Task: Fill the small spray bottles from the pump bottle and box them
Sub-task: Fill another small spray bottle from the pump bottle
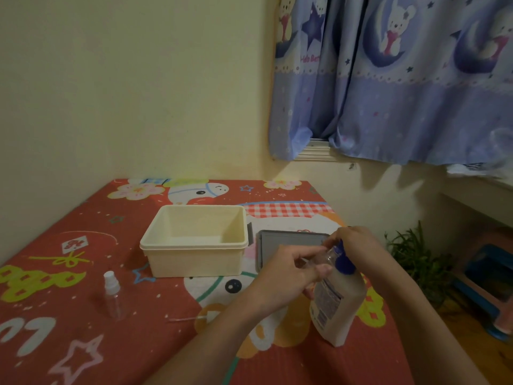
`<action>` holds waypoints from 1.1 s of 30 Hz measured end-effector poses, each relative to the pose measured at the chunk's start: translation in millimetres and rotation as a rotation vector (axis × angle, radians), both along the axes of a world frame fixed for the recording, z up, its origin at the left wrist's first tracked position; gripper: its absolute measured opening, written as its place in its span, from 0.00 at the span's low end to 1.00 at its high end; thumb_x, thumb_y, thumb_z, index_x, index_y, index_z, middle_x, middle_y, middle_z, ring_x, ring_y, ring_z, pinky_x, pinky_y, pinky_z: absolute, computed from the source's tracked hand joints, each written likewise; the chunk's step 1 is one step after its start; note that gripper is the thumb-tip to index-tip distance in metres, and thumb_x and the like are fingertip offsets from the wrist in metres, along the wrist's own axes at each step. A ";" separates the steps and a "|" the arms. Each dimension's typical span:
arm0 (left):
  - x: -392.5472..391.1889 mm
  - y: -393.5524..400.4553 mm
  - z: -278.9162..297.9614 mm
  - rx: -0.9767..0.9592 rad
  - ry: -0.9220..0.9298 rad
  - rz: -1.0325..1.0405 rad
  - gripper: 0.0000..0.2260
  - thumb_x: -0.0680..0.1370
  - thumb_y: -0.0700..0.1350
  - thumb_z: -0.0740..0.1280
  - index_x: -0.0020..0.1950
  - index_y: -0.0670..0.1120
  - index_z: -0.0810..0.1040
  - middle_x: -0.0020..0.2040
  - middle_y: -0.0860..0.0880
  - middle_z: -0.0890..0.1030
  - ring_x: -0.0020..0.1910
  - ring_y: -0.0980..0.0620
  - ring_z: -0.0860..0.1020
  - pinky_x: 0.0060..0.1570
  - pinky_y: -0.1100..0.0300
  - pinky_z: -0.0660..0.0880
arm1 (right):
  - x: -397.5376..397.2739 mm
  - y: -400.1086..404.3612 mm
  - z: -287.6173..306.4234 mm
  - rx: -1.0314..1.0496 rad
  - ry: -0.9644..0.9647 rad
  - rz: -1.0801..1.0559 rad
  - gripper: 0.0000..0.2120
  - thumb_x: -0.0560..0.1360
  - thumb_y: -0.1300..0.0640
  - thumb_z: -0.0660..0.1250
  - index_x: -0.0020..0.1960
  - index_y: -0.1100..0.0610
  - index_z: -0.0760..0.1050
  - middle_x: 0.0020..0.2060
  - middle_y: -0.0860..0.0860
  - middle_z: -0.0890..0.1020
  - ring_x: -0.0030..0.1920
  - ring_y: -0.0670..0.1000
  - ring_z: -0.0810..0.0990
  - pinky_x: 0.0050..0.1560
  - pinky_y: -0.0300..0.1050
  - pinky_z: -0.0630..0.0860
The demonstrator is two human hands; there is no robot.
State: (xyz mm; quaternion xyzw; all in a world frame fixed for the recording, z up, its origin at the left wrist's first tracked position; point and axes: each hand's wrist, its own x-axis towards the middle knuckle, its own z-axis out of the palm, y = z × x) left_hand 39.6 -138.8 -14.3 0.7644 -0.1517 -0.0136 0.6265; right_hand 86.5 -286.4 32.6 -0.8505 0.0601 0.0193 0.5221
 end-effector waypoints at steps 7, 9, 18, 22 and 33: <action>2.5 -0.7 -1.5 0.003 -0.018 0.005 0.17 0.77 0.45 0.70 0.66 0.51 0.77 0.49 0.33 0.82 0.46 0.36 0.82 0.42 0.50 0.82 | 6.3 -6.5 -7.7 0.014 -0.035 0.063 0.13 0.76 0.60 0.59 0.35 0.57 0.76 0.32 0.52 0.77 0.32 0.49 0.74 0.38 0.45 0.73; 2.1 -0.5 -5.3 0.019 -0.012 0.002 0.17 0.77 0.45 0.70 0.65 0.50 0.78 0.49 0.34 0.83 0.47 0.36 0.82 0.41 0.50 0.82 | 2.6 -4.7 -12.0 0.003 -0.047 0.072 0.13 0.76 0.61 0.58 0.35 0.58 0.77 0.33 0.53 0.77 0.32 0.49 0.73 0.41 0.45 0.72; 2.8 -1.7 -1.8 -0.046 -0.013 -0.015 0.17 0.76 0.44 0.70 0.66 0.48 0.78 0.43 0.33 0.80 0.35 0.45 0.79 0.38 0.52 0.82 | 9.6 -6.9 -5.8 0.069 -0.018 0.040 0.12 0.74 0.61 0.61 0.33 0.58 0.77 0.31 0.54 0.78 0.32 0.52 0.75 0.39 0.48 0.74; 4.3 0.0 -5.9 -0.012 -0.007 0.002 0.18 0.76 0.45 0.70 0.66 0.48 0.77 0.48 0.33 0.82 0.41 0.36 0.81 0.39 0.51 0.82 | 7.7 -5.5 -13.0 0.026 -0.055 0.066 0.14 0.76 0.62 0.59 0.33 0.57 0.77 0.32 0.52 0.77 0.32 0.49 0.73 0.36 0.44 0.72; 2.3 1.1 -1.6 0.020 -0.031 -0.002 0.16 0.77 0.47 0.69 0.65 0.51 0.79 0.45 0.35 0.82 0.46 0.34 0.81 0.36 0.55 0.78 | 8.3 -6.4 -12.1 0.007 -0.065 0.082 0.15 0.76 0.61 0.58 0.34 0.57 0.77 0.34 0.54 0.77 0.33 0.50 0.74 0.36 0.44 0.72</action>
